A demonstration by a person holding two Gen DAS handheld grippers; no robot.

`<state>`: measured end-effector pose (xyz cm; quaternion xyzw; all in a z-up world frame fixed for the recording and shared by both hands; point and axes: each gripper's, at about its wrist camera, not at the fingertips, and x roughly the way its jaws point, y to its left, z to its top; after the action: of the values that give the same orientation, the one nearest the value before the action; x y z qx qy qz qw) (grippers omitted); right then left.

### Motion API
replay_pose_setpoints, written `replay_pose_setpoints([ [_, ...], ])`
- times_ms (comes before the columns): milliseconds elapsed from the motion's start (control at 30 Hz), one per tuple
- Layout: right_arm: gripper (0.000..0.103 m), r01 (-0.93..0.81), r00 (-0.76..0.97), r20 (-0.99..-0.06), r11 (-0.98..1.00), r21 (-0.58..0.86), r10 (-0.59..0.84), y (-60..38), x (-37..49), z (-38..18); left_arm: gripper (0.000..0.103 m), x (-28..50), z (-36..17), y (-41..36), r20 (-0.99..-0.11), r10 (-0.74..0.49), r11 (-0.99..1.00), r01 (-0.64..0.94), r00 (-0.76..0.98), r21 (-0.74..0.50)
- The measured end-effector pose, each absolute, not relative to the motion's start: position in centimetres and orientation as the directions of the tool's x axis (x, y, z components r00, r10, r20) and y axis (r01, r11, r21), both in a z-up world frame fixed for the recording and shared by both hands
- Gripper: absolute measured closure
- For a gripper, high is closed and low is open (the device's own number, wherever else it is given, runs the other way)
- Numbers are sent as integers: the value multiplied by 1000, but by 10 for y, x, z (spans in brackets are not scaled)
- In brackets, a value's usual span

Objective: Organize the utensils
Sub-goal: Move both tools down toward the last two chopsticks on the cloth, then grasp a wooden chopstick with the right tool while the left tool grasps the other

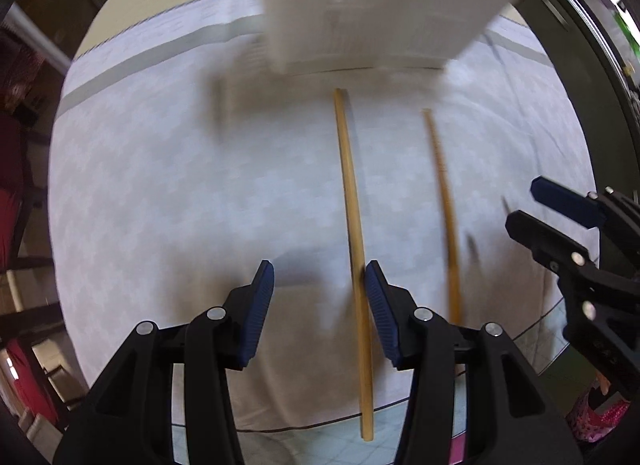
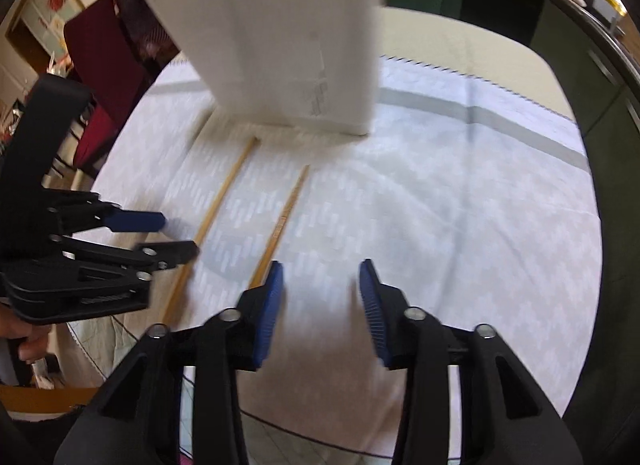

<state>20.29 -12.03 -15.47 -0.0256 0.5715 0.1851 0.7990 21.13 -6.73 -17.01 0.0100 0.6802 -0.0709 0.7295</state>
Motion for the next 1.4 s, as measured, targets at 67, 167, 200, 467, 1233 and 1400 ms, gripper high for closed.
replay_pose_setpoints([
  [67, 69, -342, 258, -935, 928, 149, 245, -106, 207, -161, 56, 210, -171, -53, -994, -89, 992, 90, 64, -83],
  [167, 70, -355, 238, -947, 927, 124, 218, -90, 211, -169, 56, 210, -173, -40, -994, -91, 994, 68, 67, -87],
  [200, 70, -357, 234, -949, 926, 120, 213, -86, 213, -170, 56, 211, -173, -37, -993, -96, 994, 61, 68, -92],
  [467, 74, -386, 235, -960, 921, 51, 151, -60, 221, -176, 58, 213, -168, -10, -989, -126, 991, 49, 83, -122],
  [1233, 96, -440, 210, -972, 898, 1, 104, -75, 236, -182, 96, 247, -164, -48, -994, -95, 986, 141, 48, -87],
  [1400, 96, -452, 190, -978, 892, -4, 92, -73, 236, -183, 95, 248, -163, -43, -995, -96, 986, 143, 37, -90],
])
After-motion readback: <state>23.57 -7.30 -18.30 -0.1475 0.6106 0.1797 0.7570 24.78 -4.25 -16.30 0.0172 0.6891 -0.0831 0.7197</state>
